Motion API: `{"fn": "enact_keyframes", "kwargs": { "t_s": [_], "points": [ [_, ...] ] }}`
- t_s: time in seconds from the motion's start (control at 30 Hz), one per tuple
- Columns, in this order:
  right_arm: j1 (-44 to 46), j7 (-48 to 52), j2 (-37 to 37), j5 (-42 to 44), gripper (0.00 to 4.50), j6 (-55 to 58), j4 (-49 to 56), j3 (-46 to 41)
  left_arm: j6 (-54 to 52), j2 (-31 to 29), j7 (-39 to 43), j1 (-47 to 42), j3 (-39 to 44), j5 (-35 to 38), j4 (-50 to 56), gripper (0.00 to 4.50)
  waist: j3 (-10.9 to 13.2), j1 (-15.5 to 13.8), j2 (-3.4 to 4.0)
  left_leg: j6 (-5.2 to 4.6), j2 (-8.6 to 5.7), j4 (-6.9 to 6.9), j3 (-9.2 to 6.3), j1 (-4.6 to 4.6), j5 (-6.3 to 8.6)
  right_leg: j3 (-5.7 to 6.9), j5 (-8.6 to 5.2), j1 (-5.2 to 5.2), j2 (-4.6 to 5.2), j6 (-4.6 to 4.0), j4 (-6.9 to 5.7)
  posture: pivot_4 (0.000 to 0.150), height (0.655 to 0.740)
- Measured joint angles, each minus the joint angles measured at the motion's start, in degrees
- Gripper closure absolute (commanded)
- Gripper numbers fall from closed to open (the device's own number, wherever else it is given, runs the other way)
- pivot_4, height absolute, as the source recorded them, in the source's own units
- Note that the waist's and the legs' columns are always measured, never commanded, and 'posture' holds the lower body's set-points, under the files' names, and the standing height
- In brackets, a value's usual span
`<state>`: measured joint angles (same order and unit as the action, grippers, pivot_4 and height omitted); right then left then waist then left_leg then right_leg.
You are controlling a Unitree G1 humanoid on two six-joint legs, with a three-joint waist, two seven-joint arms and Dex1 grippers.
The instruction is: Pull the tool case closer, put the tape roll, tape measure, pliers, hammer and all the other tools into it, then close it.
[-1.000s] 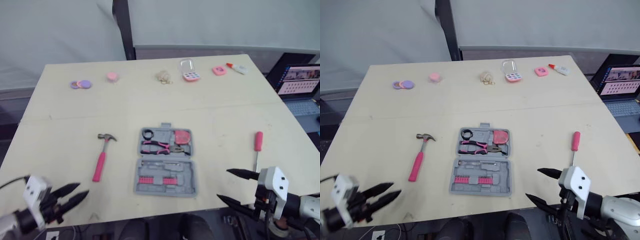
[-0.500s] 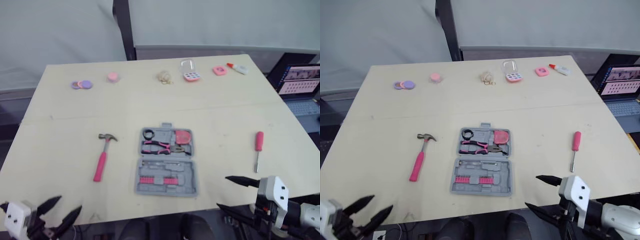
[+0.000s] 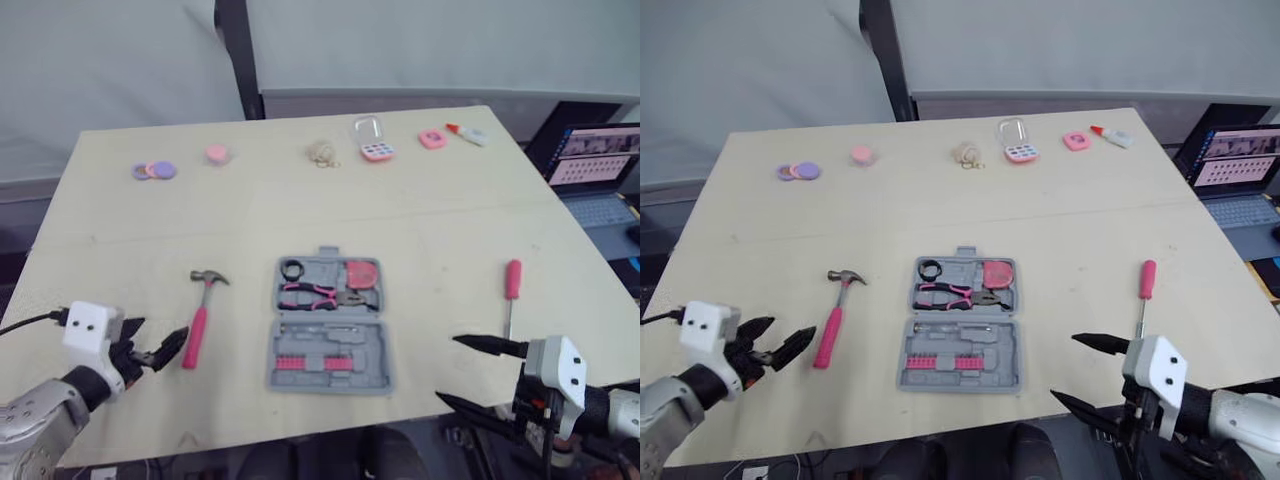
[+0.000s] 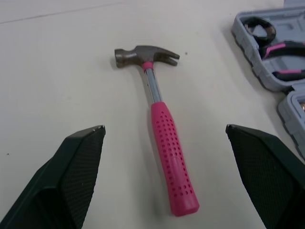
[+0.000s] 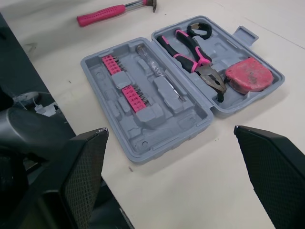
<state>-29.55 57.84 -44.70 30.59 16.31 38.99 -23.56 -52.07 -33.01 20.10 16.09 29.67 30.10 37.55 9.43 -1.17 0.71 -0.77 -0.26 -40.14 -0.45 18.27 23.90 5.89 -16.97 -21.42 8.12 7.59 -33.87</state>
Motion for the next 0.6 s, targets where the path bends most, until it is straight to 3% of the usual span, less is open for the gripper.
{"fn": "enact_keyframes", "kwargs": {
  "t_s": [0.17, 0.4, 0.6],
  "points": [
    [1.86, 0.0, -0.64, 0.07, 0.0, 0.22, -0.09, 0.25, -8.58, 0.09, -7.72, -10.27, -7.9, -3.24, 0.02, 0.13, 0.02, -0.44, 0.03, 0.25, -0.07, -0.01, -0.07, -0.01, -0.21, -0.05, 0.05, -0.01, -0.11, 0.1, -0.04, 0.15, 0.74],
    [2.14, -0.01, -1.06, 0.04, 0.0, 0.5, -0.38, 0.15, -22.12, 5.26, -16.03, -30.43, -12.82, -5.56, -7.29, 0.13, 0.03, -0.26, 0.02, 0.45, 0.04, 0.06, -0.13, 0.03, -0.27, -0.01, 0.06, -0.1, -0.5, 0.12, -0.09, 0.15, 0.74],
    [1.21, -0.25, -1.07, 0.03, 0.0, 1.19, -0.2, -0.82, -27.39, 8.57, -17.61, -35.04, -13.62, -6.23, -10.08, 0.13, 0.04, -0.24, 0.0, 0.47, 0.06, 0.07, -0.09, 0.03, -0.28, -0.04, 0.06, -0.11, -0.5, 0.12, -0.05, 0.15, 0.74]
  ]
}}
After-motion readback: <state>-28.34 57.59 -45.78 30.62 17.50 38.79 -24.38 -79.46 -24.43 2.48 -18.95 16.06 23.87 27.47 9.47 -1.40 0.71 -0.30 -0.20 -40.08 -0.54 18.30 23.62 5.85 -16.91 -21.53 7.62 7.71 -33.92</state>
